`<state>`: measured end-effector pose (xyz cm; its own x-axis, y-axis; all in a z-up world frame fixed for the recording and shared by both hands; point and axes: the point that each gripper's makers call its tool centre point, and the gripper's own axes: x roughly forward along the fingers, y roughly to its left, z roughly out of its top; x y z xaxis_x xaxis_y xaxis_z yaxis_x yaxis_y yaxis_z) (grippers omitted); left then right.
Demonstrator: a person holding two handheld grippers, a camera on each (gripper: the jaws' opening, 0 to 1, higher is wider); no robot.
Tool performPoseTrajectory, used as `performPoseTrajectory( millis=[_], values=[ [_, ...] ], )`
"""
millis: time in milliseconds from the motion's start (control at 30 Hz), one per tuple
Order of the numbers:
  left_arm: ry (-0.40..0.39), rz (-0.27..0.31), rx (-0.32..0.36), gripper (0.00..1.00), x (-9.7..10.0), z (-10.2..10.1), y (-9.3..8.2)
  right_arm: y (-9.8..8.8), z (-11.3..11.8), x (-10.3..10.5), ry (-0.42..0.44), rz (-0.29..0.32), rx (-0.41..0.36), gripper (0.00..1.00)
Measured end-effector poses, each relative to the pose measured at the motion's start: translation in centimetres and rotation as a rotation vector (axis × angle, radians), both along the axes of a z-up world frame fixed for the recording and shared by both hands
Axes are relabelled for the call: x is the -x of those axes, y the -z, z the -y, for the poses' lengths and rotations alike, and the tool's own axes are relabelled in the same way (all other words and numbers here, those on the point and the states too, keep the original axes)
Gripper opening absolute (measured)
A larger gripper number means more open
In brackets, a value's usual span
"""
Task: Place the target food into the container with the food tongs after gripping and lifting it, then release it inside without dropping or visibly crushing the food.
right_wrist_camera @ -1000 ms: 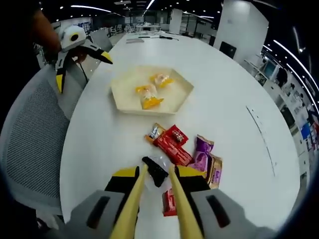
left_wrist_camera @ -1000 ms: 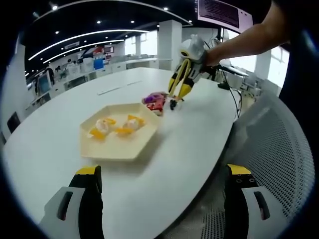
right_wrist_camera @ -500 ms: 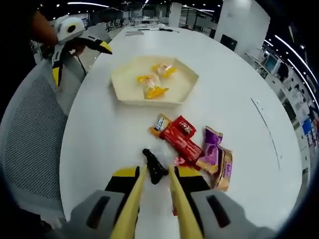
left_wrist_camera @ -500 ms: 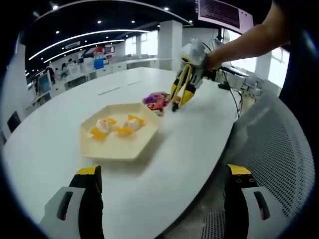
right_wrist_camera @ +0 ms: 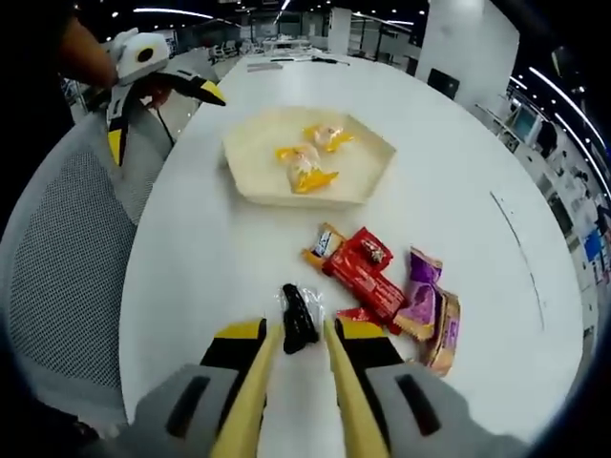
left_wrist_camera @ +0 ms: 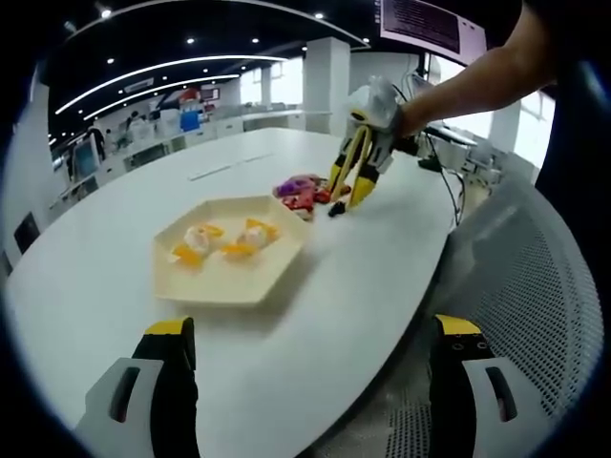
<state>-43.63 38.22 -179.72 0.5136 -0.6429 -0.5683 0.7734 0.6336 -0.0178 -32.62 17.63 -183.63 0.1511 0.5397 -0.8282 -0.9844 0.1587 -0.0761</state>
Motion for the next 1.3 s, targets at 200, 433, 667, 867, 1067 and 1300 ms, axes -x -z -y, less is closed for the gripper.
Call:
performPoseTrajectory(
  millis=[200, 433, 667, 867, 1067, 1300],
  values=[
    [-0.002, -0.002, -0.001, 0.99, 0.0, 0.0, 0.0, 0.2, 0.2, -0.3, 0.098, -0.073, 0.012, 0.22],
    [-0.002, -0.002, -0.001, 0.98, 0.0, -0.1, 0.0, 0.2, 0.3, -0.3, 0.13, -0.086, 0.022, 0.19],
    [0.0, -0.002, -0.004, 0.98, 0.0, -0.1, 0.1, 0.1, 0.4, -0.2, 0.148, -0.089, 0.034, 0.19],
    [0.0, 0.0, -0.004, 0.98, 0.0, 0.0, 0.0, 0.0, 0.8, -0.1, 0.164, -0.098, 0.04, 0.2],
    [-0.001, 0.002, -0.005, 0.98, 0.0, -0.1, 0.1, -0.6, 0.9, 0.1, 0.17, -0.108, 0.033, 0.2],
    [-0.002, 0.003, -0.002, 0.98, -0.1, -0.1, 0.0, -2.3, 0.7, -0.2, 0.172, -0.111, 0.019, 0.21]
  ],
)
